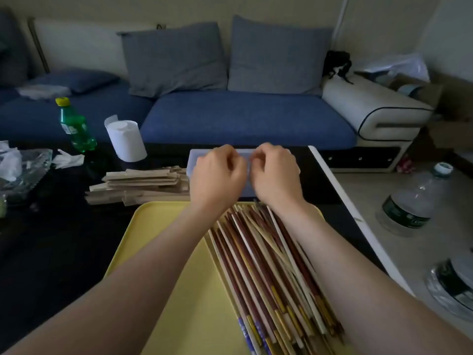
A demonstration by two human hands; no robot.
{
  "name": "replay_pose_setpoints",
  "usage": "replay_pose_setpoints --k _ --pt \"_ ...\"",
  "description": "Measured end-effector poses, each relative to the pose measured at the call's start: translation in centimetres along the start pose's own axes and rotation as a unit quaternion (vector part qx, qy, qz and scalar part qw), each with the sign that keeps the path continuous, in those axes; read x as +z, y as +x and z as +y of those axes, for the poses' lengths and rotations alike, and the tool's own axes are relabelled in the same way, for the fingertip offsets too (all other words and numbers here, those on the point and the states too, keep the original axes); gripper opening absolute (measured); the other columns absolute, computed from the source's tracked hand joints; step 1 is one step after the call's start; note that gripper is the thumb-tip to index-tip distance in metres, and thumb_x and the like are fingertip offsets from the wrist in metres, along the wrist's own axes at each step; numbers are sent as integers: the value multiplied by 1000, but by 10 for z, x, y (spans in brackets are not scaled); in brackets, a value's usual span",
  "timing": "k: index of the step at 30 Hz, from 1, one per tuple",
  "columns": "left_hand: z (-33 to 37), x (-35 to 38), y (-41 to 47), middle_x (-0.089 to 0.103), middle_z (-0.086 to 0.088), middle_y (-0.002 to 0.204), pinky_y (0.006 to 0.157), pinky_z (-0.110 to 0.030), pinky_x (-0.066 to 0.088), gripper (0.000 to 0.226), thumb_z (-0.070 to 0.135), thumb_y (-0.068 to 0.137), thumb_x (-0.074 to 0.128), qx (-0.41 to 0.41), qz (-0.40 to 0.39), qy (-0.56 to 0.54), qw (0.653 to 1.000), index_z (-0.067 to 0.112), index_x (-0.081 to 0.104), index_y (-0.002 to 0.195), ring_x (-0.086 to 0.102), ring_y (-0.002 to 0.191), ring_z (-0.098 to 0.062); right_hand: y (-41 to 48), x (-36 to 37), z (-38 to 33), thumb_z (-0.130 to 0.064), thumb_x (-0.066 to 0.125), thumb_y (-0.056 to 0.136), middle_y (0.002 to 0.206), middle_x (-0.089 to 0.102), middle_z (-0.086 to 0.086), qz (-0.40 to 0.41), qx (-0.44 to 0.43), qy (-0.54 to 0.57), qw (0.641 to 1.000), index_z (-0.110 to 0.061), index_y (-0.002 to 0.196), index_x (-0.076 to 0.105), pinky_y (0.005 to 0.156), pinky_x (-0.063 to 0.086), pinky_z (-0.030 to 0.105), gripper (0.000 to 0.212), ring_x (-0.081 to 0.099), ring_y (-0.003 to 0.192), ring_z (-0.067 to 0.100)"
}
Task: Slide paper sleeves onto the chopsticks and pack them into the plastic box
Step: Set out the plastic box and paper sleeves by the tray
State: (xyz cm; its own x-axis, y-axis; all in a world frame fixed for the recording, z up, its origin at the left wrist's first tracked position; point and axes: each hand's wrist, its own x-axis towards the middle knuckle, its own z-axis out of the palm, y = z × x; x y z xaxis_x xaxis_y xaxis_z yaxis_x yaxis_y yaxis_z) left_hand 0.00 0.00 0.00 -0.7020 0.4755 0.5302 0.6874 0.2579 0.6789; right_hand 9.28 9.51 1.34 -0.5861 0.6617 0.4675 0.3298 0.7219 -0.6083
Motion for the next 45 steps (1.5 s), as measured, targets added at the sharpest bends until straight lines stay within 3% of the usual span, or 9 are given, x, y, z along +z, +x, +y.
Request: replay_pose_setpoints --k 3,6,9,24,28,31,36,39,45 --pt "-16 -5 -16 64 2 90 68 -45 58 20 33 95 52 26 -39 89 995 19 65 90 63 80 -19 -13 3 2 -21 60 105 141 64 5 -104 -25 -101 989 -21 144 63 112 45 46 39 56 133 27" --pt "-22 -12 -26 60 -2 107 83 -46 55 14 28 96 58 59 -80 173 980 19 66 103 58 98 -23 -22 -1 -5 -25 58 106 159 52 7 -199 -39 -145 968 -23 161 45 121 36 52 57 44 147 31" --pt "-22 -13 -23 56 -3 117 93 -47 52 20 30 94 57 34 -87 205 974 21 64 111 54 111 -25 -24 -5 -3 -28 55 107 168 41 9 -211 -57 -184 958 -24 166 37 126 31 54 61 37 154 32" --pt "-33 -5 -18 51 -4 131 94 -40 49 28 21 97 56 34 -89 238 967 18 62 124 51 117 -22 -11 29 -10 -37 55 109 168 27 19 -206 -9 -254 945 -28 165 29 128 25 63 62 22 158 46" --pt "-42 -13 -23 49 -6 122 90 -40 50 21 22 96 60 10 -37 249 968 17 59 116 53 108 -22 -14 28 -4 -34 53 110 172 22 19 -216 -17 -257 942 -30 169 23 128 22 66 66 17 161 45" --pt "-47 -19 -24 49 -7 122 95 -42 47 30 22 93 64 -17 -13 316 948 17 58 121 50 111 -26 -11 32 -2 -38 50 111 175 18 19 -220 -14 -266 939 -32 170 17 129 18 67 68 12 163 45" --pt "-57 -36 -23 42 -16 150 114 -54 38 65 23 91 71 -93 -54 427 898 11 41 148 40 140 -38 -5 29 1 -43 38 114 180 -1 17 -240 13 -270 932 -35 172 4 129 3 70 68 -6 166 41" --pt "-65 -45 -29 47 -17 149 112 -52 43 61 15 93 69 -115 -86 444 884 9 43 148 47 137 -37 -14 29 1 -45 41 113 179 -13 19 -246 31 -306 919 -33 172 -10 130 -3 70 78 -14 165 41" --pt "-56 -66 -33 60 -9 122 97 -39 53 31 7 94 70 -74 -119 417 898 13 61 123 60 108 -26 -34 1 -23 -40 53 110 173 22 26 -190 -12 -290 938 -20 168 23 130 11 65 69 11 164 45"
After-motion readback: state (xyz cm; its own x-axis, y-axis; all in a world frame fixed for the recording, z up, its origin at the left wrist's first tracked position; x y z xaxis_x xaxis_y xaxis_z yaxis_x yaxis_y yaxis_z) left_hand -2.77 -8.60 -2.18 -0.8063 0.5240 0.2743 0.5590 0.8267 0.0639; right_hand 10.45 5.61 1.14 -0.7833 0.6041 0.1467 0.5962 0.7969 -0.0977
